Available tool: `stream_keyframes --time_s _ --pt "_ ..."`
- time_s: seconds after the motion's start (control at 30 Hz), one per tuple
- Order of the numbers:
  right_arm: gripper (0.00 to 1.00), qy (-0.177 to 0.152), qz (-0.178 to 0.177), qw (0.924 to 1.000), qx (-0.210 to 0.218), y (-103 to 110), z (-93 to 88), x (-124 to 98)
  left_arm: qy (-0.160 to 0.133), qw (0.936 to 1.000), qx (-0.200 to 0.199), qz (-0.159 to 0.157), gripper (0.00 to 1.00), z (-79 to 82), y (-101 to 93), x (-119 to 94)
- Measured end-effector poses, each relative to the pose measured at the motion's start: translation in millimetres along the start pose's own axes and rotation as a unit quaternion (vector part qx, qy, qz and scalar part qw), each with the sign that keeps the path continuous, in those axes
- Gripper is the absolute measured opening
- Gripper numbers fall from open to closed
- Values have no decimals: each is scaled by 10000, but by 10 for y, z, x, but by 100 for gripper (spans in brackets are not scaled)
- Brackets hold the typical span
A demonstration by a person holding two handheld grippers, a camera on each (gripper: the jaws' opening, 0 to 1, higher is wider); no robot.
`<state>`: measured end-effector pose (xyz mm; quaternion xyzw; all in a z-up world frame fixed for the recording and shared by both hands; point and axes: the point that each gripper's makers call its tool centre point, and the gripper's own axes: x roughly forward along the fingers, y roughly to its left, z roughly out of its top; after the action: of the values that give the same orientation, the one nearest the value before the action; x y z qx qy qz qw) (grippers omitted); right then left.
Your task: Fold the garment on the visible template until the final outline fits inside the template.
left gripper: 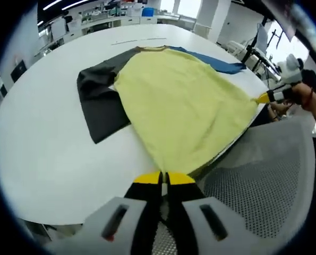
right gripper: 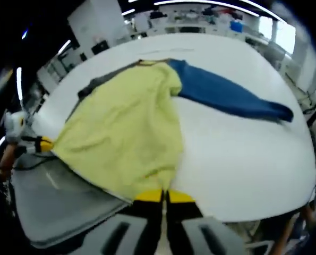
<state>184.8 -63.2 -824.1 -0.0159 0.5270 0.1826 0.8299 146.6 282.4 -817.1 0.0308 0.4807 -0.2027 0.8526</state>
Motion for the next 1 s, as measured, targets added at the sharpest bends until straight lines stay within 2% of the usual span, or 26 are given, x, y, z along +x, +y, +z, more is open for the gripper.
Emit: stream_keyframes --time_s 0.13,0.43,0.6,0.87,1.0 --pt "0 25 -1 9999 130 -4 -62 0 132 9999 -93 -44 0 -68 -15 30" --pt "0 36 -71 9999 124 -38 -160 94 557 9983 -152 2 0 -269 6 59" --pt "0 62 -77 9999 77 -34 -179 111 651 9978 -117 15 0 -342 9 101" --pt "0 57 26 10000 -52 -38 -163 134 685 9976 18 81 1 -353 16 88" --pt "14 -125 257 9996 -26 52 -82 95 555 9983 180 25 10 -307 -19 49"
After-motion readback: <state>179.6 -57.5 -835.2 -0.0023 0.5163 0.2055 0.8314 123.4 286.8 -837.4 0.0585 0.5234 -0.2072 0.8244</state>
